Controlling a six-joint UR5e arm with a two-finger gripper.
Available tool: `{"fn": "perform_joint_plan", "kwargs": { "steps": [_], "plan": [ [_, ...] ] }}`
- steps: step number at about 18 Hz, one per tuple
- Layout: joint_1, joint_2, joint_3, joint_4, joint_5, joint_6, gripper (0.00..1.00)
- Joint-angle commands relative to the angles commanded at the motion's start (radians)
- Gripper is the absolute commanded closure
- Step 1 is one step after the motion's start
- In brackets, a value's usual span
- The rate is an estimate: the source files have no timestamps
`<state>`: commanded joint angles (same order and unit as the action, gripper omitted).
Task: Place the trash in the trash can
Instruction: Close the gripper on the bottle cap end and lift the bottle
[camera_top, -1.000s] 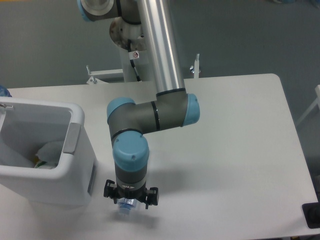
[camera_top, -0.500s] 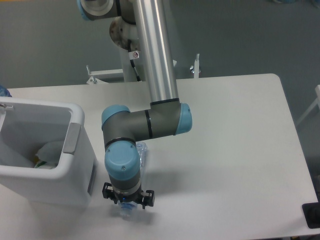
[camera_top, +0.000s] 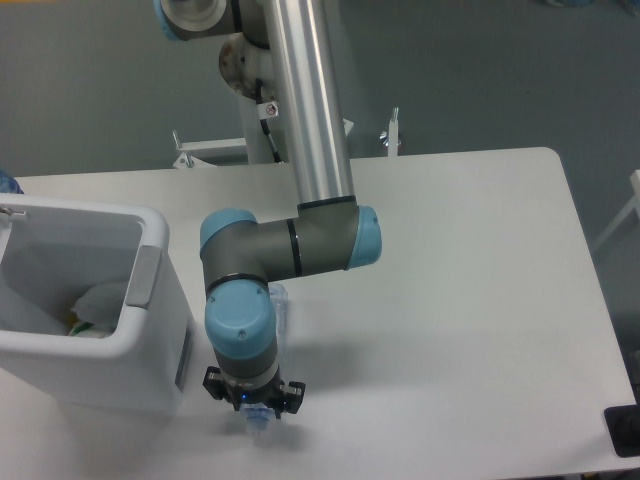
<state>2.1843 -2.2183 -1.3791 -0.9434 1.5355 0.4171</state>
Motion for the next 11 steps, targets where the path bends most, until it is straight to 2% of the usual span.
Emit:
{"fn": "perform_joint_plan", "kwargs": {
  "steps": [2,7,11],
  "plan": [
    [0.037,0.017,0.031,0.002,-0.015,0.006,0.85],
    [0.118,0.040,0.141,0.003,-0.165,0.002,0.85],
    [0.149,0.112,0.175,0.003,-0.317,-0.014,0.85]
  ]
}}
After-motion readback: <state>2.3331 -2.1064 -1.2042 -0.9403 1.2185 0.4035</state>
